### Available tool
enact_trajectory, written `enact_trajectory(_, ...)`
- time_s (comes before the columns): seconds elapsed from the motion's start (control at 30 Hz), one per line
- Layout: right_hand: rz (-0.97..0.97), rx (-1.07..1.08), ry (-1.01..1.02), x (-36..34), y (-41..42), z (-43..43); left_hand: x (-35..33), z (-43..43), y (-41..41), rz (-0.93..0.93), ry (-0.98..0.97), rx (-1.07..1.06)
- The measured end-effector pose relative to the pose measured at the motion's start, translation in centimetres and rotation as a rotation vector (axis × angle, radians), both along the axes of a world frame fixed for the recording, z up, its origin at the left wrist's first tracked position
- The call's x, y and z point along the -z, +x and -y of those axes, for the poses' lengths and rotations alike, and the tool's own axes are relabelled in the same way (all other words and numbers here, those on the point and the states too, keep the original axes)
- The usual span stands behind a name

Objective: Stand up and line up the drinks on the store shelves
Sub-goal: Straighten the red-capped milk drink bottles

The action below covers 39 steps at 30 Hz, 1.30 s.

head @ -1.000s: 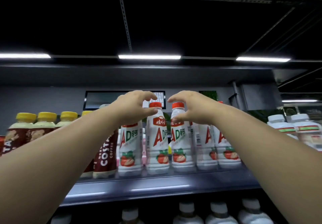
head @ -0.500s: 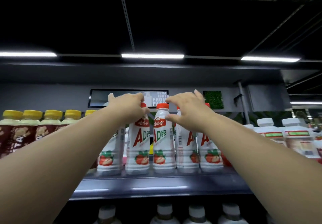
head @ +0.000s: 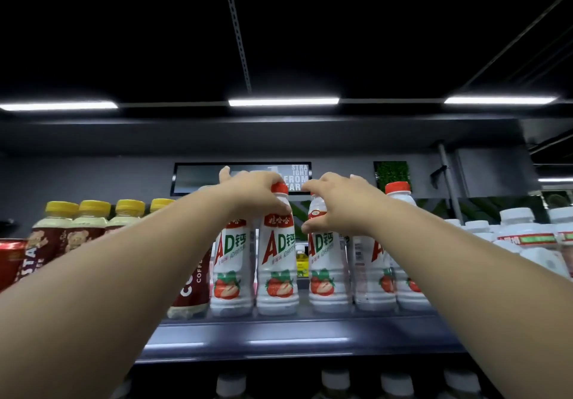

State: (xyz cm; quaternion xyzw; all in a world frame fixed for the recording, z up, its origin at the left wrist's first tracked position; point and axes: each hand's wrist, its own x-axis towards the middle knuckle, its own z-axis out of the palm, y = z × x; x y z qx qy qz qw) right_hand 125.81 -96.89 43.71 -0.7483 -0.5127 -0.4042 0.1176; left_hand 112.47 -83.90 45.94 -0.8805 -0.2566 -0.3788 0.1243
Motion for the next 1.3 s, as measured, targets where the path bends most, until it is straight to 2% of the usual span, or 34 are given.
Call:
enact_trajectory(0.17,-0.080,-0.085,0.062,0.1,0.5,-0.5,0.1,-0.9,-0.1,-0.023,0.088,0.027)
enact_trajectory(0.43,-0.203,-0.347,0.099,0.1,0.7,-1.7,-0.9,-1.1,-0.9,-0.063,0.008,0.077)
enact_trajectory(0.73,-0.235,-0.450,0.074,-0.4,2.2,-0.3,-0.3,0.2,0.1,-0.035,-0.031,-0.011)
enact_trajectory(1.0,-0.200,-0.469,0.017,-0.7,2.4,0.0,0.4,0.6,0.8,0.025,0.090,-0.055)
enact_trajectory(1.13,-0.146,-0.394,-0.075,-1.1,2.2,0.9,0.7,1.8,1.2,0.040,0.160,0.010)
enact_trajectory(1.3,-0.197,-0.492,-0.026,-0.7,3.1,2.3,0.9,3.1,2.3,0.021,0.163,0.174)
